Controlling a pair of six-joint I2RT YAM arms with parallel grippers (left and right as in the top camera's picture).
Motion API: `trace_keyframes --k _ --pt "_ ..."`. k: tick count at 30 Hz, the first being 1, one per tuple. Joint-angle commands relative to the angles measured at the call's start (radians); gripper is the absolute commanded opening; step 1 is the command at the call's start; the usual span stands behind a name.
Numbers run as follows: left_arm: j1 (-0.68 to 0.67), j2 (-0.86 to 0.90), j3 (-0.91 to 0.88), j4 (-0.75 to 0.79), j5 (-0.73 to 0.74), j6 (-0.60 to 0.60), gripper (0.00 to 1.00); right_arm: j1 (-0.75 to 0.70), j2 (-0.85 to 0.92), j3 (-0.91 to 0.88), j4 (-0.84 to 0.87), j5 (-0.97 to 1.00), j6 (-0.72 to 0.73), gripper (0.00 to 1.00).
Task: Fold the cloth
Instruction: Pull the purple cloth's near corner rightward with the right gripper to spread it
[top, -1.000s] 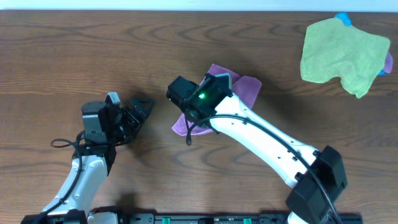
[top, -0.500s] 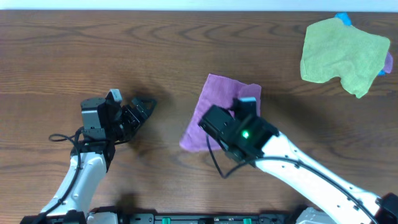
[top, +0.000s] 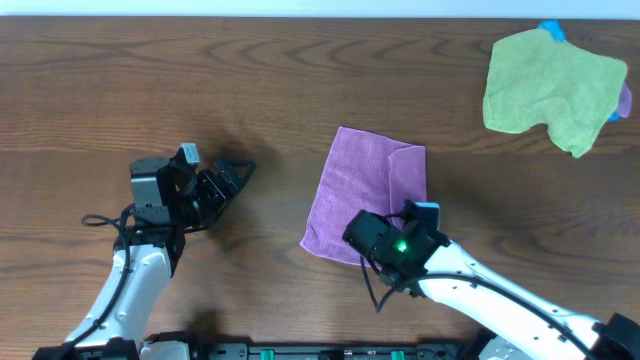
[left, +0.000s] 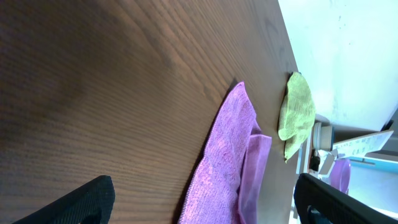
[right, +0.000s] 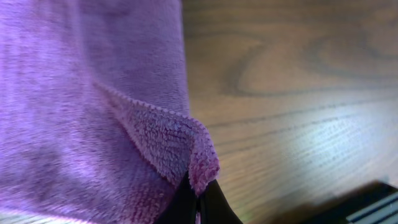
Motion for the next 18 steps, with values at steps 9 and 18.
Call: trace_keyframes --k 9,18 --pt "0.005 0.003 0.021 -0.006 0.019 0.031 0.93 -0.031 -0.019 -0.039 -0.008 0.044 0.121 0.38" --pt "0.028 0.003 0.021 -0.012 0.018 0.053 0.93 -0.064 -0.144 -0.020 0.090 -0.067 -0.052 0.78"
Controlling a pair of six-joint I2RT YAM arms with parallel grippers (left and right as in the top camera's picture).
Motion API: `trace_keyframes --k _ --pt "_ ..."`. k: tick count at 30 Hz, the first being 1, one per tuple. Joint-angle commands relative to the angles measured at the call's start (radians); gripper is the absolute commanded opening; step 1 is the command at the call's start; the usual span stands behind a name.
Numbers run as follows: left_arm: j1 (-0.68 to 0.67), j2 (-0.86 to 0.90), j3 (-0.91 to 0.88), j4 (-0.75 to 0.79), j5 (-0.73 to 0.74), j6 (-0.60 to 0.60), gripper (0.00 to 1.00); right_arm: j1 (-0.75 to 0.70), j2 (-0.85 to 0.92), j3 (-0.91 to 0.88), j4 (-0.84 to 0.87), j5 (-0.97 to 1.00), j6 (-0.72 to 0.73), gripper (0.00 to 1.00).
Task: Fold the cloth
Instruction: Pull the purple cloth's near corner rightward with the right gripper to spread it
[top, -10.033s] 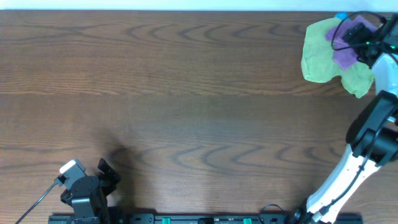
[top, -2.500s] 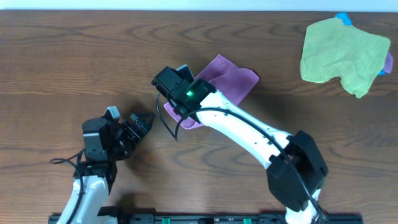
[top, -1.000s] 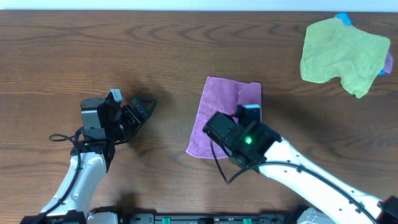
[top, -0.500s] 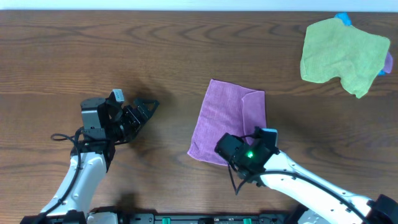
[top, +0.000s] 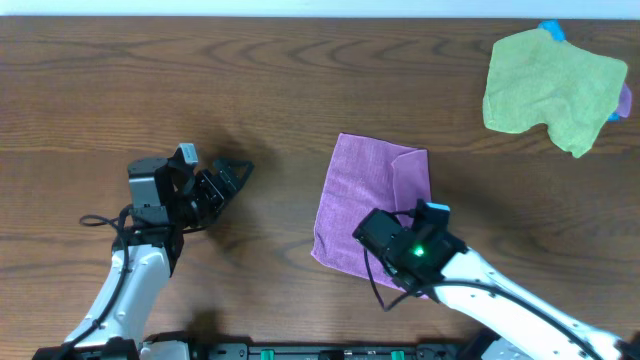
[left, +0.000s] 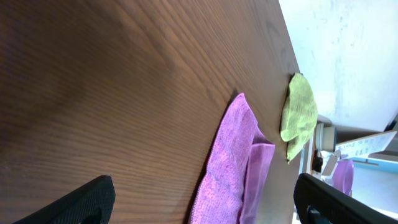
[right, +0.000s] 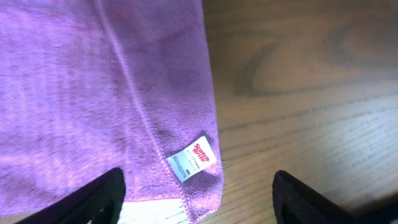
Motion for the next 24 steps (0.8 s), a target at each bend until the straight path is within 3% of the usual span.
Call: trace_keyframes --k 1,6,14,24 --pt "0.014 0.003 0.021 -0.006 0.018 0.031 0.93 -0.026 -0.059 0.013 0.040 -0.016 -0.101 0.79" --pt "0.014 0.003 0.021 -0.007 0.021 0.033 0.93 -0.154 -0.035 0.014 0.238 -0.107 -0.342 0.83" --pt "0.014 0.003 0.021 -0.050 0.044 0.068 0.94 -0.410 0.192 0.142 0.410 -0.191 -0.634 0.80" --pt "0.014 0.002 0.020 -0.074 0.058 0.078 0.94 -0.436 0.526 0.466 0.437 -0.188 -0.712 0.77"
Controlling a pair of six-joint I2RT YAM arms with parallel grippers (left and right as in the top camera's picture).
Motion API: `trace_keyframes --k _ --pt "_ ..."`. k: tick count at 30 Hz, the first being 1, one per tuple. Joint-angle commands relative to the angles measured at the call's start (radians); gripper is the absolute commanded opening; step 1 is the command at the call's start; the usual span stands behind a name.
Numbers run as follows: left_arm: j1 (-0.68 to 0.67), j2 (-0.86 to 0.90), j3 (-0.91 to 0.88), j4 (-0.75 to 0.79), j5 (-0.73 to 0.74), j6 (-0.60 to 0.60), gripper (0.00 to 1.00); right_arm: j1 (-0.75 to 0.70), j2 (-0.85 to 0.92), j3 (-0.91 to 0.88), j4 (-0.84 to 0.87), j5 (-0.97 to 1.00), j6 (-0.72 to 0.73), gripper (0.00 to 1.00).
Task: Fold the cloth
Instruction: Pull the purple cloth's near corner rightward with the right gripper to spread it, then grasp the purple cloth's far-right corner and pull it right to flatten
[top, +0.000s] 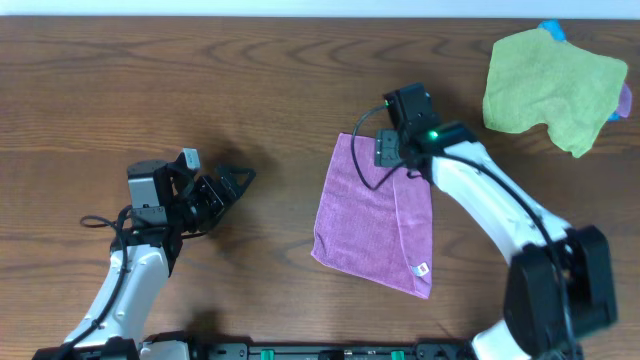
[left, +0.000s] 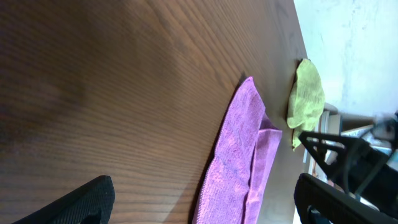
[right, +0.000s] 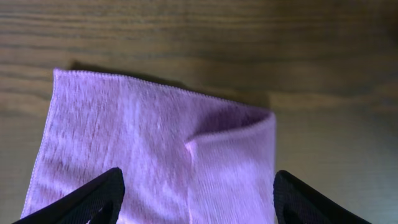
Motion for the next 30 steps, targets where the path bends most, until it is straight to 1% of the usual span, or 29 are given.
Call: trace_keyframes --k 1,6,9,14,30 --pt "0.004 0.002 0.020 -0.002 0.024 0.021 0.94 -0.004 0.063 0.041 -0.011 0.002 -0.032 0.75" --pt "0.004 0.002 0.020 -0.002 0.030 0.021 0.94 -0.004 0.079 0.042 -0.040 0.005 -0.032 0.72" --pt "0.004 0.002 0.020 0.000 0.030 0.021 0.94 -0.005 0.079 0.042 -0.043 0.006 -0.032 0.66" --pt "0.004 0.002 0.020 0.000 0.030 0.021 0.94 -0.006 0.079 0.031 -0.039 0.006 -0.031 0.63" --pt "0.004 0.002 0.020 0.000 0.038 0.020 0.94 -0.006 0.160 0.020 -0.020 0.010 -0.031 0.57"
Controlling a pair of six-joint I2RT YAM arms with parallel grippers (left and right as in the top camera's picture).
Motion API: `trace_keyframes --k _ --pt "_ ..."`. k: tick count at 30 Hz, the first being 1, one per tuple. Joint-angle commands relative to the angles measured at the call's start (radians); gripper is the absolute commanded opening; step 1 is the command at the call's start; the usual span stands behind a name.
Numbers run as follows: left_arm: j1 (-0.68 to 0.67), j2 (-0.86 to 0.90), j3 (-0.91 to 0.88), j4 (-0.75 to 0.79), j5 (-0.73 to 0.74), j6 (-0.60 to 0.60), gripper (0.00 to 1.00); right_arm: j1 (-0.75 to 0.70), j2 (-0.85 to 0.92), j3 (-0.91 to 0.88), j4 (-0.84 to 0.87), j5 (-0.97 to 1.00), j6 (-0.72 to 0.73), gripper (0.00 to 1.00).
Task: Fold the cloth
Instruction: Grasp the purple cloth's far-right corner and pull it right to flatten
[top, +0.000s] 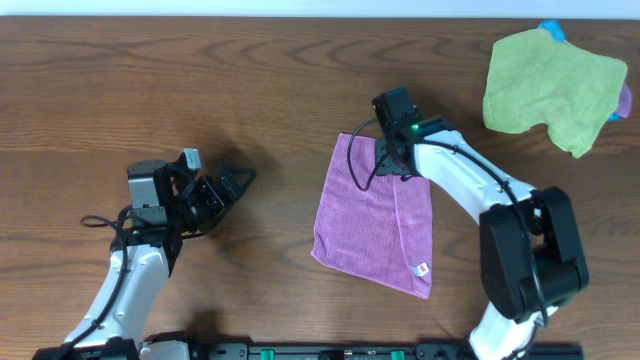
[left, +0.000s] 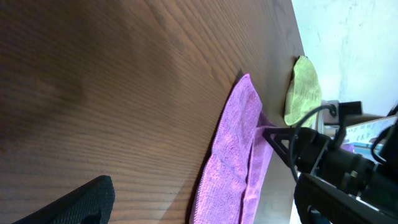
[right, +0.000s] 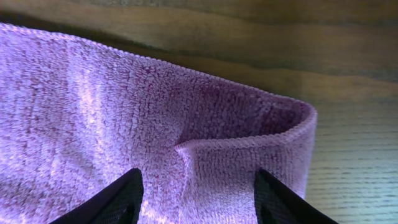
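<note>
The purple cloth (top: 365, 215) lies flat on the table, its right strip folded over and a white tag (top: 421, 268) showing at the near right corner. My right gripper (top: 392, 158) is at the cloth's far edge. In the right wrist view it is open (right: 198, 202), its fingers (right: 118, 196) straddling the far end of the folded flap (right: 249, 149), low over it. My left gripper (top: 236, 178) stands open over bare wood to the left of the cloth. In the left wrist view the cloth (left: 233, 149) lies ahead of that gripper.
A crumpled green cloth (top: 550, 85) lies at the far right corner of the table, with bits of blue and purple fabric showing from under it. The table's far edge (top: 300, 17) runs along the top of the overhead view.
My right gripper, open then as now, has come closer down onto the far end of the folded flap and shifted slightly left. The cloth and my left arm have not moved.
First my right gripper was shut on the cloth's near right corner, holding it lifted. Then it was open with that corner lying flat, tag up. Then it stood open above the cloth's far edge, and now it is low over the flap there.
</note>
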Motion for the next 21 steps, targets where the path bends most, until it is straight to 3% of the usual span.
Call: trace_keyframes --k 1,12,17,21 --pt "0.004 0.002 0.020 0.000 0.023 0.021 0.94 -0.005 0.011 -0.002 0.005 0.012 -0.003 0.57" --pt "0.004 0.002 0.020 0.000 0.029 0.021 0.94 -0.005 0.069 -0.002 0.006 0.034 0.000 0.50" --pt "0.005 0.002 0.020 0.000 0.039 0.021 0.93 -0.005 0.074 -0.002 0.017 0.042 0.000 0.34" --pt "0.005 0.002 0.020 0.000 0.042 0.021 0.93 -0.005 0.074 -0.001 0.015 0.058 0.000 0.14"
